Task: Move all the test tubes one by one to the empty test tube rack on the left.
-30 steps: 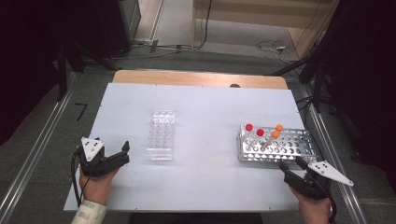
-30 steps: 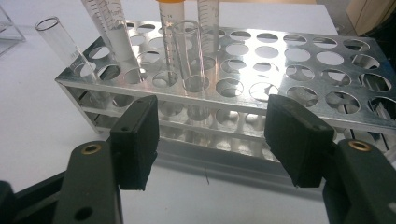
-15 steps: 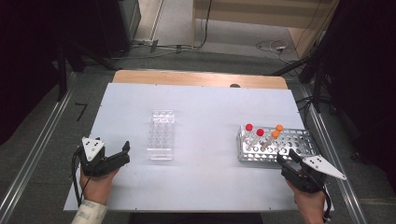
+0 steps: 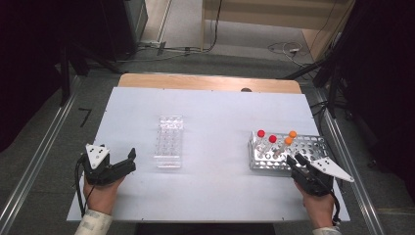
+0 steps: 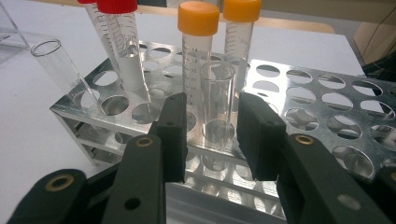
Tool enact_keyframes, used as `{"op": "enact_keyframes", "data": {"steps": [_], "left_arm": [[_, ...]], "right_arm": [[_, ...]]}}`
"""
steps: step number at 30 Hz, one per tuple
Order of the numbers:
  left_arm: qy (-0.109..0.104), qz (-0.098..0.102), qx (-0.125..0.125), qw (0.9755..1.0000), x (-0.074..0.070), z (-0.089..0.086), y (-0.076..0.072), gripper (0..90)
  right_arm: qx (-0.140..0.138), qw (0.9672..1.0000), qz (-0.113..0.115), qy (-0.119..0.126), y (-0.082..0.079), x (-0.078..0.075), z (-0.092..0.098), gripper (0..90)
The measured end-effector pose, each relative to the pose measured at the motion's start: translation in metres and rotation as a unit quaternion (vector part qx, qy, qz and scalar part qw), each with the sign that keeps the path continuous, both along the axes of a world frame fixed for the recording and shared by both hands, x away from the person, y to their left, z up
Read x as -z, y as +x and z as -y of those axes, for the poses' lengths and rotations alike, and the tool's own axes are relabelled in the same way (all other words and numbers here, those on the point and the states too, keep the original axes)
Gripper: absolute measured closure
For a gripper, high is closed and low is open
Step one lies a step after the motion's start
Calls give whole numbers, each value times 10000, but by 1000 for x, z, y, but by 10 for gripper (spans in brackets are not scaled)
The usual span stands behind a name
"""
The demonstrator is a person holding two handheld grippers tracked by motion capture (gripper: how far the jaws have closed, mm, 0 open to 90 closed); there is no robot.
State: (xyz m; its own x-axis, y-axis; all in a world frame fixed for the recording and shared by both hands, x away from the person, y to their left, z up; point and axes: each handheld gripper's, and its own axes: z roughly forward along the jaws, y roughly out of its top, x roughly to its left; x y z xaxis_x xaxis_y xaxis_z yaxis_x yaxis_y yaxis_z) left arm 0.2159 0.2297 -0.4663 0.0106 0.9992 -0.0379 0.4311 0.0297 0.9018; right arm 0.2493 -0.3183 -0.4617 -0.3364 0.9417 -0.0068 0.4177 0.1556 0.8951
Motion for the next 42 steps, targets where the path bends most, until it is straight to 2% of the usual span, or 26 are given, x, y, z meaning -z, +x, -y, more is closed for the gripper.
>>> {"op": "enact_keyframes", "data": {"steps": [5, 18, 38, 42], "left_arm": [[-2, -3, 1, 10000, 0, 0, 0, 58], [12, -32, 12, 10000, 0, 0, 0, 58], [-3, -66, -4, 10000, 1, -1, 0, 58], [-9, -46, 6, 10000, 0, -1, 0, 58]], "right_arm": [[58, 9999, 15, 89, 1, 0, 1, 646], [61, 10000, -19, 67, 3, 3, 0, 705], [122, 9999, -22, 63, 9, 4, 0, 729], [156, 9998, 65, 82, 6, 1, 1, 733]]}}
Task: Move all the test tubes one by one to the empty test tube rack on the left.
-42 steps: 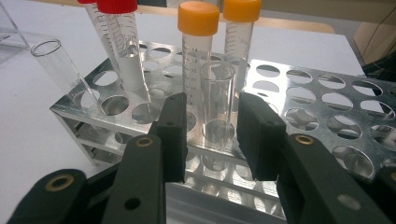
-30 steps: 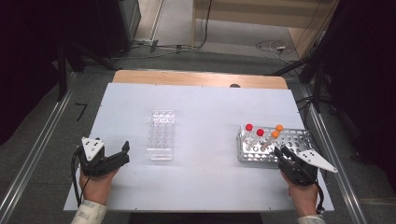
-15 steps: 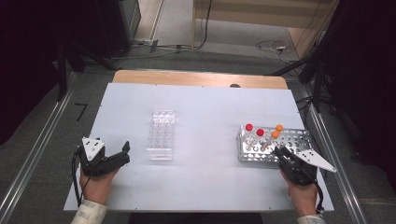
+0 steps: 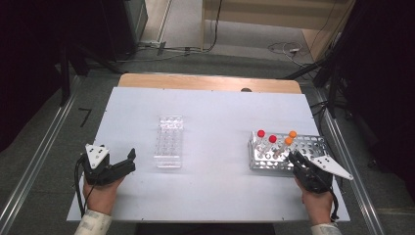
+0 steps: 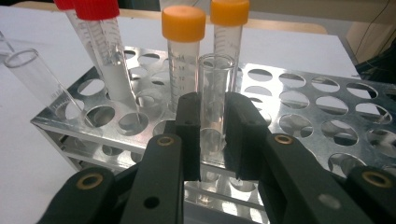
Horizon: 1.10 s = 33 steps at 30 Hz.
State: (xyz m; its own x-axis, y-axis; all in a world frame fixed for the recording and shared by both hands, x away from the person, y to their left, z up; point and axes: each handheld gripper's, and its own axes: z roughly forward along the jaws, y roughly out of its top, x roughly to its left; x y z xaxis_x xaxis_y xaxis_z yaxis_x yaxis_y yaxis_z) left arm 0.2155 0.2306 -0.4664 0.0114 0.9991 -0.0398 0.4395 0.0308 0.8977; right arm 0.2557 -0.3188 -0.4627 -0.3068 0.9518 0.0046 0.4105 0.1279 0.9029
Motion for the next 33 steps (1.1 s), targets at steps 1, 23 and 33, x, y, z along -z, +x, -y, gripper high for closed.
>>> {"op": "enact_keyframes", "data": {"steps": [1, 23, 33], "left_arm": [[-1, -1, 0, 10000, 0, 0, 0, 58], [-41, -10, 78, 10000, -1, 3, -1, 58], [-100, 28, 165, 9998, -3, 9, -2, 58]], "right_arm": [[12, 10000, 21, 9, -1, -1, 0, 734], [-19, 9978, 604, 279, -23, -37, 3, 737], [-466, 9966, 590, 350, -37, -43, -13, 736]]}}
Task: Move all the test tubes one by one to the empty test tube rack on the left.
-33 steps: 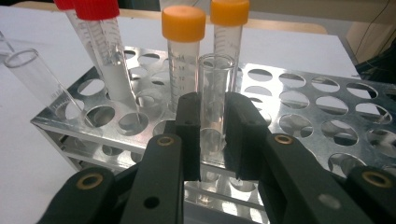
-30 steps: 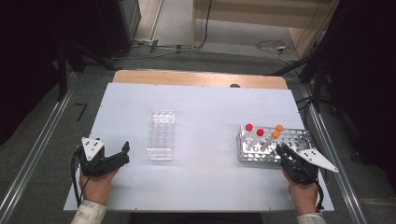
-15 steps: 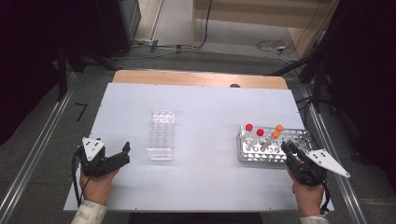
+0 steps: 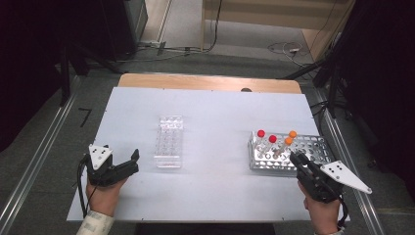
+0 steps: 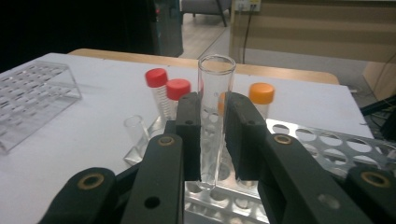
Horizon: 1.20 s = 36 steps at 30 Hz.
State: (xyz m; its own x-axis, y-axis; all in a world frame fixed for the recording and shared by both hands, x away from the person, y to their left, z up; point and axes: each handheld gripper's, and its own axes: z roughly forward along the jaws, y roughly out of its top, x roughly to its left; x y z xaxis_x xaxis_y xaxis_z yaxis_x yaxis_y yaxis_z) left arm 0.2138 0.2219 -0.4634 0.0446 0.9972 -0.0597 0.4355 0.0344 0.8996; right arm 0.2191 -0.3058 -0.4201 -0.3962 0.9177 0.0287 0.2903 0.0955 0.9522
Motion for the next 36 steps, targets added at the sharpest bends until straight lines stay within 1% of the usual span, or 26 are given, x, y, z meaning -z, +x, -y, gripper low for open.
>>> {"op": "enact_keyframes", "data": {"steps": [2, 3, 4, 6, 7, 8, 11, 12, 14, 15, 16, 19, 21, 22, 25, 26, 27, 29, 31, 32, 33, 34, 36], "left_arm": [[-103, 11, 47, 9999, -1, 3, 1, 61], [-103, 11, 47, 9999, -1, 3, 1, 64], [-125, -11, 87, 9999, -2, 5, 2, 64], [-123, -7, 130, 9998, -2, 8, 2, 64], [-115, 9, 161, 9998, -3, 10, 1, 64], [-118, 34, 202, 9997, -4, 12, 0, 64], [-147, 98, 315, 9993, -7, 18, -2, 64], [-165, 107, 398, 9990, -9, 22, -2, 64], [-168, 105, 423, 9989, -9, 24, -2, 64], [-230, 97, 498, 9984, -11, 28, -2, 64], [-230, 97, 498, 9984, -11, 28, -2, 64], [-195, 119, 620, 9978, -13, 34, -3, 66], [-194, 153, 763, 9968, -15, 42, -4, 68], [-194, 153, 763, 9968, -15, 42, -4, 69], [-167, 115, 948, 9953, -16, 53, -4, 69], [-179, 97, 1010, 9947, -16, 57, -4, 69], [-161, 86, 1083, 9939, -16, 61, -4, 69], [-139, 83, 1171, 9930, -17, 69, -4, 69], [-118, 53, 1265, 9919, -17, 75, -2, 69], [-157, 40, 1307, 9913, -17, 78, -1, 69], [-251, 12, 1367, 9903, -19, 83, 1, 69], [-251, 12, 1367, 9903, -19, 83, 1, 69], [-260, 7, 1424, 9895, -19, 89, 4, 69]], "right_arm": [[-93, 9999, -21, 62, -1, 0, -4, 737], [-147, 9998, -41, 122, -1, 0, -6, 737], [-206, 9997, -58, 126, -2, 0, -8, 737], [-314, 9995, -54, 50, -4, 1, -14, 737], [-314, 9995, -54, 50, -4, 1, -14, 737], [-428, 9991, -64, 38, -6, 1, -19, 737], [-584, 9983, -62, 8, -10, 1, -28, 737], [-639, 9979, -83, 23, -10, 2, -30, 736], [-740, 9972, -131, 31, -10, 4, -37, 736], [-779, 9969, -136, 16, -10, 5, -39, 737], [-832, 9964, -150, 1, -10, 6, -42, 737], [-940, 9954, -183, -38, -11, 8, -50, 737], [-1008, 9947, -189, -61, -11, 9, -55, 736], [-1043, 9943, -192, -58, -11, 10, -58, 737], [-1160, 9929, -248, -66, -10, 12, -65, 737], [-1160, 9929, -248, -66, -10, 12, -65, 737], [-1231, 9920, -258, -100, -9, 13, -71, 736], [-1302, 9910, -261, -154, -10, 15, -76, 737], [-1330, 9906, -254, -175, -10, 15, -78, 737], [-1369, 9900, -256, -208, -10, 16, -81, 737], [-1386, 9898, -267, -204, -9, 17, -83, 737], [-1386, 9898, -267, -204, -9, 17, -83, 737], [-1444, 9888, -304, -218, -6, 19, -89, 737]]}}
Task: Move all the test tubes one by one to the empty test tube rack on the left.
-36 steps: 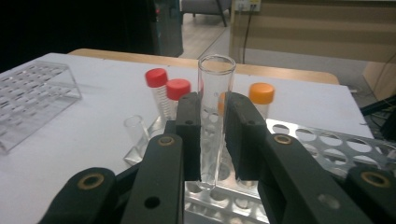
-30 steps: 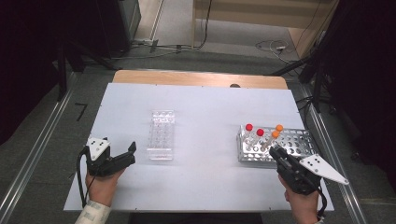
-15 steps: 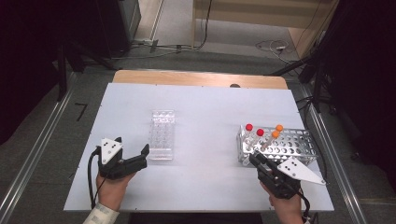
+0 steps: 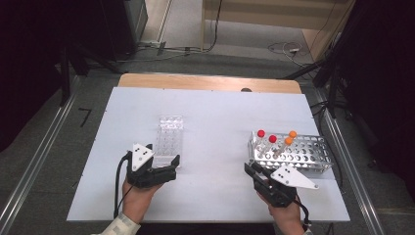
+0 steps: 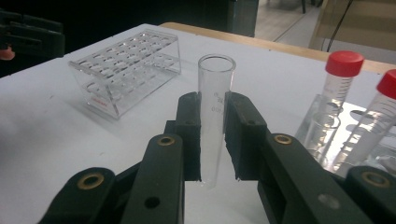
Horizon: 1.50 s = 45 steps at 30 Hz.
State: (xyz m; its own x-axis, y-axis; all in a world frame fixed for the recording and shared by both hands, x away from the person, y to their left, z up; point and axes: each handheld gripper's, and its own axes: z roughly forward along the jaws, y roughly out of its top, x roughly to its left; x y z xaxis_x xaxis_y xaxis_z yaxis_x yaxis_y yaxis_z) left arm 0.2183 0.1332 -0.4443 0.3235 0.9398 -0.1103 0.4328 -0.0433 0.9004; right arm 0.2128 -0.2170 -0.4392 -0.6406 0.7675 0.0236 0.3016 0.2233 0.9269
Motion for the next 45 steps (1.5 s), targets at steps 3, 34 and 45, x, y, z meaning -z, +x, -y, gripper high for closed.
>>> {"op": "enact_keyframes", "data": {"steps": [3, 34, 45], "left_arm": [[38, -8, 69, 10000, 0, 8, 3, 69], [-45, 56, 1523, 9883, -24, 86, 1, 342], [110, 35, 1801, 9836, -20, 97, 1, 642]], "right_arm": [[-84, 9999, 0, -55, 1, 1, -7, 737], [-591, 9974, -80, -404, 16, 19, -69, 736], [-697, 9969, -7, -375, 12, 17, -75, 736]]}}
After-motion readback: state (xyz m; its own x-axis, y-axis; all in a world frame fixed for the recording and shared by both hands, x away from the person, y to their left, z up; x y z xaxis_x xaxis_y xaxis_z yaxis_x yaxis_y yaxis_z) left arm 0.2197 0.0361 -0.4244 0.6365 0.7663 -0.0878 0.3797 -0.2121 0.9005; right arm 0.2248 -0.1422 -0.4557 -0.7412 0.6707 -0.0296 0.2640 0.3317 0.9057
